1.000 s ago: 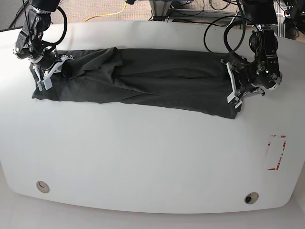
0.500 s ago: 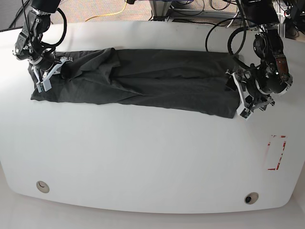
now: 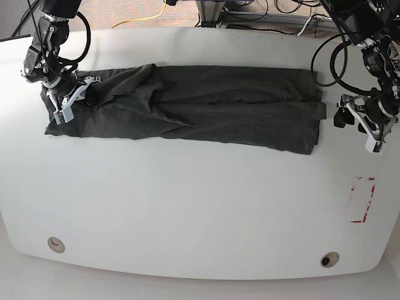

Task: Layout the t-shirt on the table in an organized manner, then fold the t-shirt properly
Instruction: 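Release the shirt and open both grippers, then grasp the strip end near the left gripper with the left gripper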

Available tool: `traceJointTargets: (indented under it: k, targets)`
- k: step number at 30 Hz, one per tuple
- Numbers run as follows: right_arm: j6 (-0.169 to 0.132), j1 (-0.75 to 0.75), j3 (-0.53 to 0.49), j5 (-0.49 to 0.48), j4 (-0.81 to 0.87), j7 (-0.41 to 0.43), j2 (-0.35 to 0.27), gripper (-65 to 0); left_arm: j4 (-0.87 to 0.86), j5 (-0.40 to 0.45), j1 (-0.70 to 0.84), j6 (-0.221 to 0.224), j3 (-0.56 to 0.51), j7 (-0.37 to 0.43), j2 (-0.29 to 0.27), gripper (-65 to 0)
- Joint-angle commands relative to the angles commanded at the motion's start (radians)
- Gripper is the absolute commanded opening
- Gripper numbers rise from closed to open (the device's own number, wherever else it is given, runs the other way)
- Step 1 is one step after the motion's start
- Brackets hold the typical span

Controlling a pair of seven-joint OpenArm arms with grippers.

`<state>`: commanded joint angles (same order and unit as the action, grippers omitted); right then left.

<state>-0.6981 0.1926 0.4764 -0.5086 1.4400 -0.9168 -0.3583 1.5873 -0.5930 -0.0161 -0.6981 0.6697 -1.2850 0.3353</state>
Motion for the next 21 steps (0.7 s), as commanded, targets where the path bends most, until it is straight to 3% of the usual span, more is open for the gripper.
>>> traceJointTargets:
  k: [5,12,16,21]
  targets:
    - [0.0,0.002,0.0,0.0,-0.003,0.0,0.0,-57.5,-0.069,-0.08,0.025,0.0,0.012,0.018,0.031,-21.0]
    - [0.0,0.005,0.0,0.0,-0.003,0.0,0.0,-57.5,-0.14,-0.169,0.046,0.0,-0.037,0.035,0.029,-21.0]
    - [0.0,0.005,0.0,0.0,-0.003,0.0,0.0,-57.5,-0.149,-0.189,0.046,0.0,-0.066,0.035,0.017,-21.0]
    - [0.0,0.005,0.0,0.0,-0.002,0.0,0.0,-57.5,-0.149,-0.186,0.044,0.0,-0.089,0.038,-0.038,-21.0]
